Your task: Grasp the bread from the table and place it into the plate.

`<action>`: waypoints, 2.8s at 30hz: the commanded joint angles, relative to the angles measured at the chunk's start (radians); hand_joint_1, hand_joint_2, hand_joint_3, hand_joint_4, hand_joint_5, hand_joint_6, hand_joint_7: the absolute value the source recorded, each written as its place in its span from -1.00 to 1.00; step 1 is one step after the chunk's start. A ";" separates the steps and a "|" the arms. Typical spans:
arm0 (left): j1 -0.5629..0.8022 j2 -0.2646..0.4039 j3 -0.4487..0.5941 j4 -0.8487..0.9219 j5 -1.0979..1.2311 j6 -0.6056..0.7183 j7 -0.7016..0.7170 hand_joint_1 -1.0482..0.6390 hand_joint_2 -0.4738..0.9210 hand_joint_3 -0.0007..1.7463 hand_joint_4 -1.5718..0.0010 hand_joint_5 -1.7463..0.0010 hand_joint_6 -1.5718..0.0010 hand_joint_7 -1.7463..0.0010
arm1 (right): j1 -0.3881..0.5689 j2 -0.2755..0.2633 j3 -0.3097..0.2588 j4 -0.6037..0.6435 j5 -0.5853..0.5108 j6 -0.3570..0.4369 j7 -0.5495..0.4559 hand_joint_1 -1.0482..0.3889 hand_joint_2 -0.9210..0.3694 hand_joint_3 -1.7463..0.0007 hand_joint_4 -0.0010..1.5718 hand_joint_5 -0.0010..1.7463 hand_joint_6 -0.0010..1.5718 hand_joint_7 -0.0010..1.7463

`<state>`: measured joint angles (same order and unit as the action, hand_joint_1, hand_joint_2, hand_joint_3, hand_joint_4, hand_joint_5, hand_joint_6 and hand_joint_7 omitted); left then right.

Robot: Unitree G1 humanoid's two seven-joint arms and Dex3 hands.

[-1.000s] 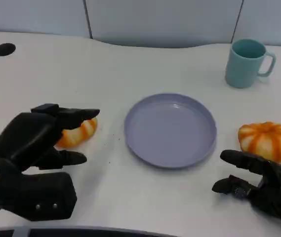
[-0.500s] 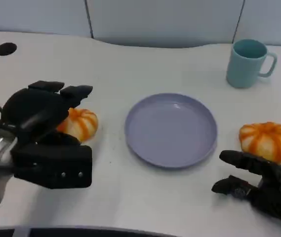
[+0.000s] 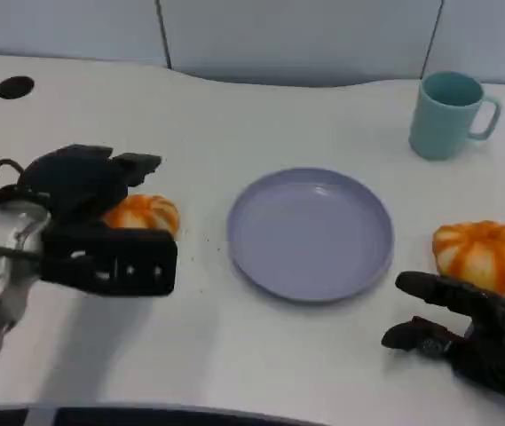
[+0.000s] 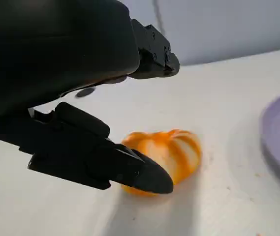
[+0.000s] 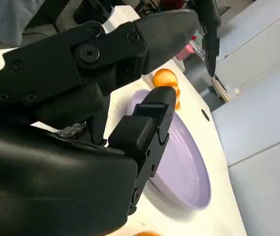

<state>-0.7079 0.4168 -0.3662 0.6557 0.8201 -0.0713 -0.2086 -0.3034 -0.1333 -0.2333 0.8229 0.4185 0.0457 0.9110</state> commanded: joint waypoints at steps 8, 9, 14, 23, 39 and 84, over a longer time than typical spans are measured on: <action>-0.166 -0.048 -0.108 0.253 0.007 0.032 0.076 -0.62 0.95 -0.99 0.99 0.98 0.88 1.00 | 0.015 -0.011 -0.004 0.019 -0.008 -0.022 0.001 0.01 -1.00 0.91 -0.09 0.02 0.24 -0.94; -0.169 -0.048 -0.111 0.259 0.004 0.031 0.079 -0.63 0.95 -0.99 0.99 0.98 0.88 1.00 | 0.015 -0.011 -0.004 0.020 -0.008 -0.023 0.001 0.01 -1.00 0.91 -0.09 0.02 0.24 -0.94; -0.232 -0.098 -0.140 0.406 -0.011 0.008 0.086 -0.47 0.80 -1.00 0.97 0.97 0.85 0.99 | 0.014 -0.014 -0.002 0.020 -0.007 -0.013 0.001 0.00 -1.00 0.91 -0.09 0.03 0.25 -0.94; -0.291 -0.148 -0.163 0.565 -0.031 -0.022 0.112 -0.37 0.72 -1.00 0.91 0.94 0.79 0.97 | 0.020 -0.015 0.002 0.000 -0.006 0.005 0.002 -0.05 -1.00 0.94 -0.12 0.01 0.25 -0.95; -0.312 -0.211 -0.178 0.661 -0.061 0.041 0.078 -0.13 0.69 -1.00 0.94 0.93 0.75 0.99 | 0.046 -0.009 -0.006 -0.065 0.014 0.078 -0.018 -0.01 -1.00 0.94 -0.10 0.02 0.25 -0.95; -0.247 -0.254 -0.271 0.718 -0.030 0.078 0.231 -0.14 0.99 -0.99 0.17 0.02 -0.25 0.94 | 0.074 -0.018 -0.015 -0.089 0.029 0.089 0.009 -0.05 -0.99 0.95 -0.10 0.03 0.26 -0.97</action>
<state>-0.9807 0.1599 -0.6345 1.3553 0.7921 0.0083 0.0429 -0.2488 -0.1354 -0.2438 0.7367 0.4465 0.1206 0.9302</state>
